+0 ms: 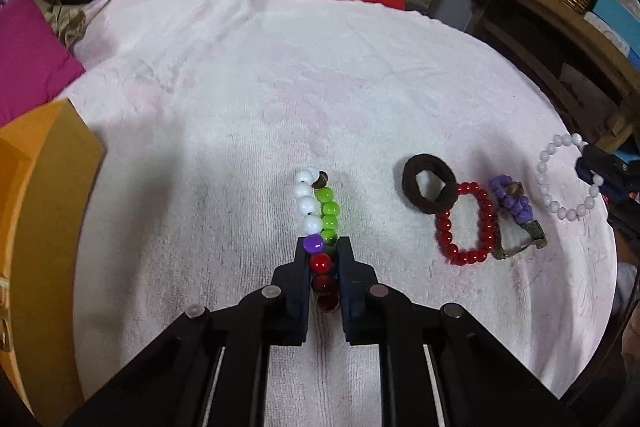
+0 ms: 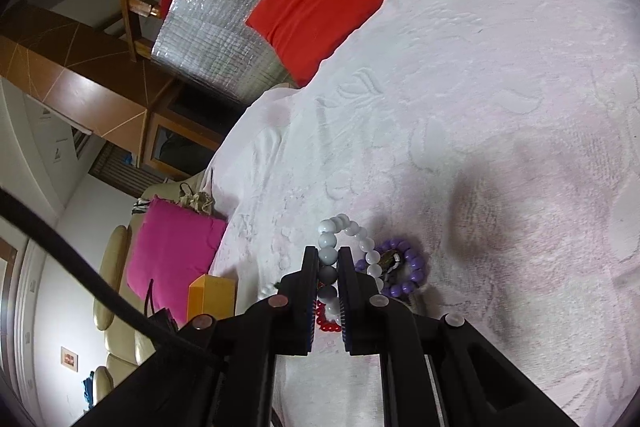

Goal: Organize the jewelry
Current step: 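Grasp the white bead bracelet with the right gripper while the left grasps the multicolor bracelet, then carry both bracelets to the orange box and release the white one from the right gripper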

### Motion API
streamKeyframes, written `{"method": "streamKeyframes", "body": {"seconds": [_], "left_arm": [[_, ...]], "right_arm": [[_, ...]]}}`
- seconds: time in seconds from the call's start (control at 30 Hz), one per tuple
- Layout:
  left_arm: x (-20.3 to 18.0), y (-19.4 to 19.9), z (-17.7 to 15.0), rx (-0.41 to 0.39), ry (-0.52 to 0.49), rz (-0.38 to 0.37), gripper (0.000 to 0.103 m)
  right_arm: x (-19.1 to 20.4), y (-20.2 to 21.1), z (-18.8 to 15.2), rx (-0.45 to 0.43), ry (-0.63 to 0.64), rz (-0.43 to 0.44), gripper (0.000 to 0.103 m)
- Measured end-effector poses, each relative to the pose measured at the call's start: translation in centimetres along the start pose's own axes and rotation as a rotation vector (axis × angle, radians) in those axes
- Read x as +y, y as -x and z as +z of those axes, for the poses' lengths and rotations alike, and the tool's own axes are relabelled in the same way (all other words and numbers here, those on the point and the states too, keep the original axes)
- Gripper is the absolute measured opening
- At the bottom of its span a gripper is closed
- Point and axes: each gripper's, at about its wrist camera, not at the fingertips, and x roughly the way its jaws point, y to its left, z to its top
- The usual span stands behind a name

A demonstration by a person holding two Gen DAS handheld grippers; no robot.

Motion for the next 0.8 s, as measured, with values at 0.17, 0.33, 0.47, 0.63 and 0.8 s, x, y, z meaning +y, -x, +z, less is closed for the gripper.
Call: {"method": "streamKeyframes", "body": {"seconds": [0.17, 0.33, 0.47, 0.63, 0.8], "left_arm": [[0.2, 1.2, 0.0, -0.033, 0.004, -0.013, 0.012], [0.1, 3.0, -0.3, -0.069, 0.003, -0.04, 0.009], [0.3, 4.0, -0.6, -0.092, -0.01, -0.038, 0.009], [1.6, 4.1, -1.2, -0.065, 0.025, -0.038, 0.009], [2.3, 5.7, -1.7, -0.105, 0.018, -0.034, 0.009]], "right_arm": [[1.3, -0.8, -0.9, 0.02, 0.037, 0.014, 0.01], [2.5, -1.5, -1.7, 0.036, 0.08, 0.021, 0.01], [3.1, -1.8, -2.2, 0.046, 0.097, 0.021, 0.01], [3.5, -2.0, -2.8, 0.046, 0.102, 0.014, 0.01], [3.8, -2.3, -3.0, 0.054, 0.11, 0.016, 0.01]]}}
